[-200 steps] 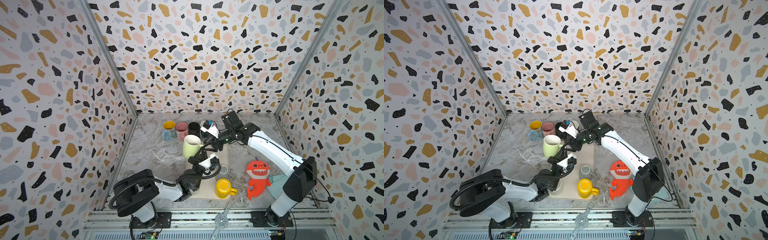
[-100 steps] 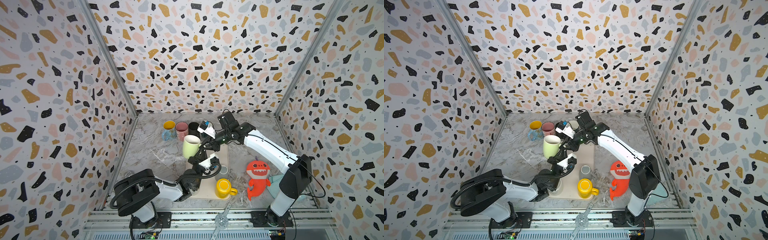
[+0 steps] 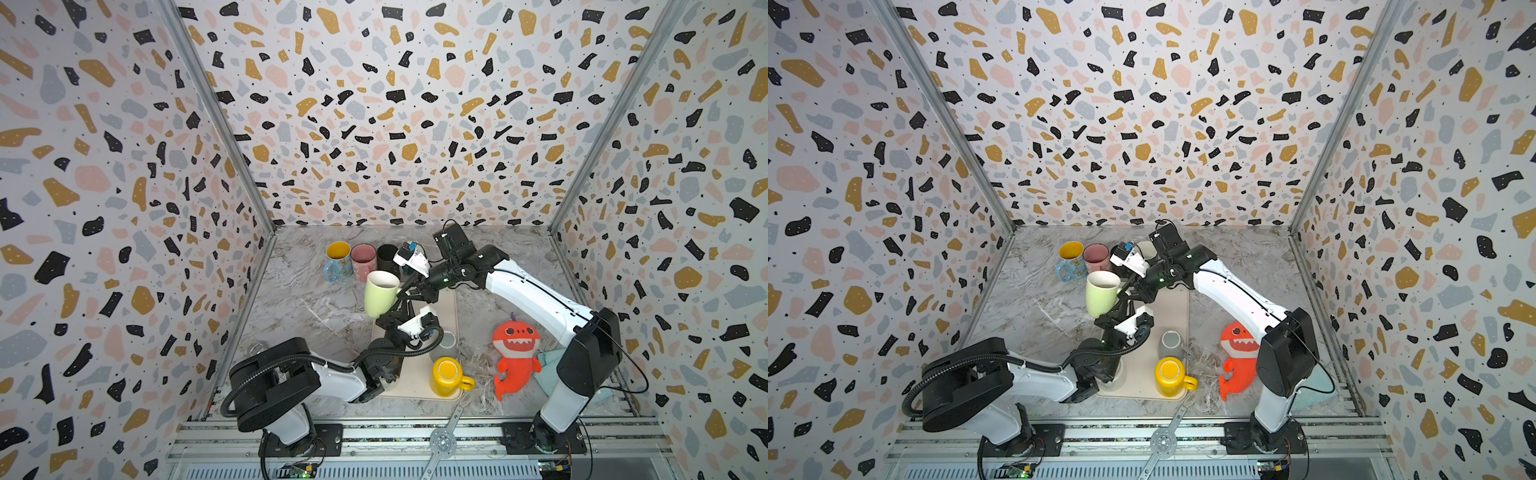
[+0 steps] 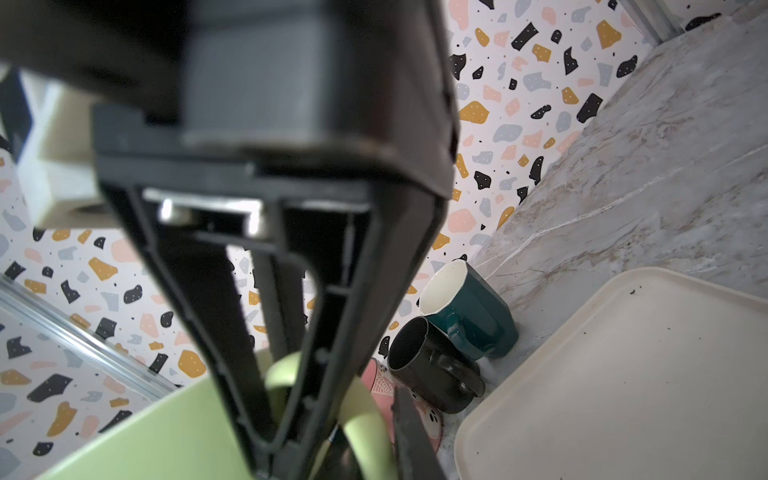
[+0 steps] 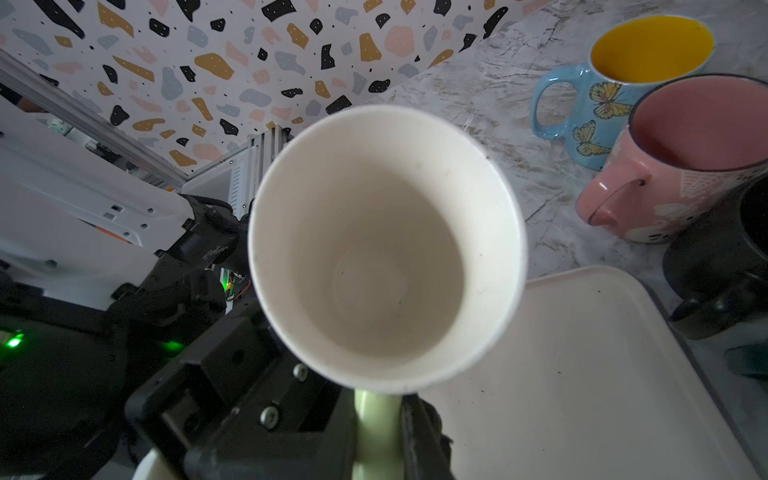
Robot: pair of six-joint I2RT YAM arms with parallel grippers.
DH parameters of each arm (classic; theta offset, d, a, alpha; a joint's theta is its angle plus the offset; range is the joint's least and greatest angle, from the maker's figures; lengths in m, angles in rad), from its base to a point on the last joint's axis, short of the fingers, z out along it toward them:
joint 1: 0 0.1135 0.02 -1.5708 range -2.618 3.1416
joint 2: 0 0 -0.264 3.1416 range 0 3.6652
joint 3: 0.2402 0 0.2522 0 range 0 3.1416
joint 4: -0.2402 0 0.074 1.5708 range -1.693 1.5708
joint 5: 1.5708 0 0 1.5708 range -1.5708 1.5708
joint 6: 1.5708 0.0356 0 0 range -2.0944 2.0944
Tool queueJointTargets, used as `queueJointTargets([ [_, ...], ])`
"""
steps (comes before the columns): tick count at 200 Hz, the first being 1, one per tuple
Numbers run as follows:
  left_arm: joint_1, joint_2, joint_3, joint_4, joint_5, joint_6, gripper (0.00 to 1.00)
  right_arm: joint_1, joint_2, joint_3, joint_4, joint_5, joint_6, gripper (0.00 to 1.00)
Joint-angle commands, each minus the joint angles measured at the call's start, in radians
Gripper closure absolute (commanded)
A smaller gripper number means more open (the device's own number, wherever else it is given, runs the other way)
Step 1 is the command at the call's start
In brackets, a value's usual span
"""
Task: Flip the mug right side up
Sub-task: 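Close the right gripper on the mug handle while the left gripper opens, then carry the light green mug with the right gripper while the left gripper draws back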
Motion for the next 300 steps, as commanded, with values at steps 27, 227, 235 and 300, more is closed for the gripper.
queueJointTargets([
  [27, -0.008, -0.019, 0.059, 0.384, -0.008, 0.038, 0.53, 0.009, -0.009, -0.023, 0.005, 0.046, 0.046, 1.0],
  [227, -0.005, -0.204, 0.066, 0.161, -0.109, -0.077, 0.43, -0.119, -0.033, -0.072, 0.143, 0.314, 0.239, 1.0],
  [235, -0.002, -0.238, 0.089, 0.068, -0.129, -0.132, 0.43, -0.12, -0.037, -0.073, 0.138, 0.36, 0.245, 1.0],
  [300, 0.174, -0.485, 0.281, -0.704, -0.064, -0.73, 0.43, -0.132, -0.09, -0.147, 0.194, 0.64, 0.306, 1.0],
])
